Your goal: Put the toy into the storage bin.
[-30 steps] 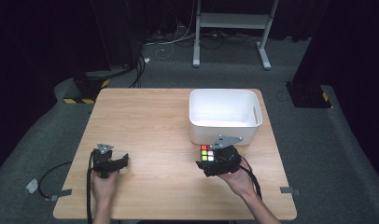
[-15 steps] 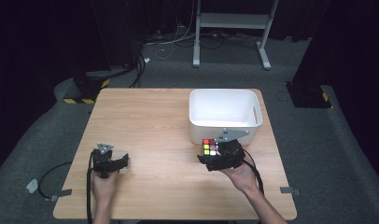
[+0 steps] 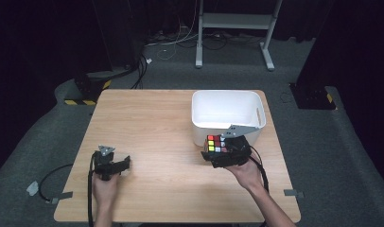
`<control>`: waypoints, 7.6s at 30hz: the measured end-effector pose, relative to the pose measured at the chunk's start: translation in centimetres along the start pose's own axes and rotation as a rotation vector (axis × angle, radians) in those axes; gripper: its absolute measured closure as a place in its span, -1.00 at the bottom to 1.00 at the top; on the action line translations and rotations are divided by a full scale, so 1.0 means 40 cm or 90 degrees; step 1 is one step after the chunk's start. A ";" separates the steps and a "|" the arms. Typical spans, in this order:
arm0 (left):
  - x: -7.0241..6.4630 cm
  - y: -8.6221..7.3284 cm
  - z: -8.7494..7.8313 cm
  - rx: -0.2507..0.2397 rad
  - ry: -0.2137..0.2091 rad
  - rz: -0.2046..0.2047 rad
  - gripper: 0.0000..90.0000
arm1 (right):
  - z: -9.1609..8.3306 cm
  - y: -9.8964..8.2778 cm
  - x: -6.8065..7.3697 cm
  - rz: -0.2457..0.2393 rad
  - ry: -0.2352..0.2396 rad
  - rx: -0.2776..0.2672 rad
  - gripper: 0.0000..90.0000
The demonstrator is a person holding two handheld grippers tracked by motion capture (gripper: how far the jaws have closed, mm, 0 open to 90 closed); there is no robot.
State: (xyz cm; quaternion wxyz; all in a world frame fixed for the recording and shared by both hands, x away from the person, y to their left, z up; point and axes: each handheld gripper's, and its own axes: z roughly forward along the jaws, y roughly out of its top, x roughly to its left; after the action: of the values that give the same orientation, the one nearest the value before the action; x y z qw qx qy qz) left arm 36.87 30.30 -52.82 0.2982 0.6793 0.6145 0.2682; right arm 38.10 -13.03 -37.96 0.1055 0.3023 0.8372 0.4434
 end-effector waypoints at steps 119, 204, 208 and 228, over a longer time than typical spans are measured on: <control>-0.001 0.000 -0.001 0.002 0.002 0.002 -0.60 | 0.082 0.258 -0.368 0.094 -0.168 0.022 -0.69; 0.000 0.000 -0.001 0.001 0.002 0.002 -0.60 | 0.170 0.194 -0.448 0.150 -0.206 0.105 -0.70; 0.000 0.000 -0.001 0.002 0.001 0.002 -0.60 | 0.171 0.189 -0.447 0.147 -0.208 0.108 -0.70; 0.000 0.000 -0.001 0.001 0.001 0.001 -0.60 | 0.148 0.177 -0.440 0.154 -0.197 0.099 -0.70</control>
State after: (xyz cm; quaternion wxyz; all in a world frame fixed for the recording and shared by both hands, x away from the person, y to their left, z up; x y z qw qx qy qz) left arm 36.85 30.30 -52.81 0.2969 0.6801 0.6143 0.2682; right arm 57.63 -16.57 -37.31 0.1552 0.4722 0.8003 0.3353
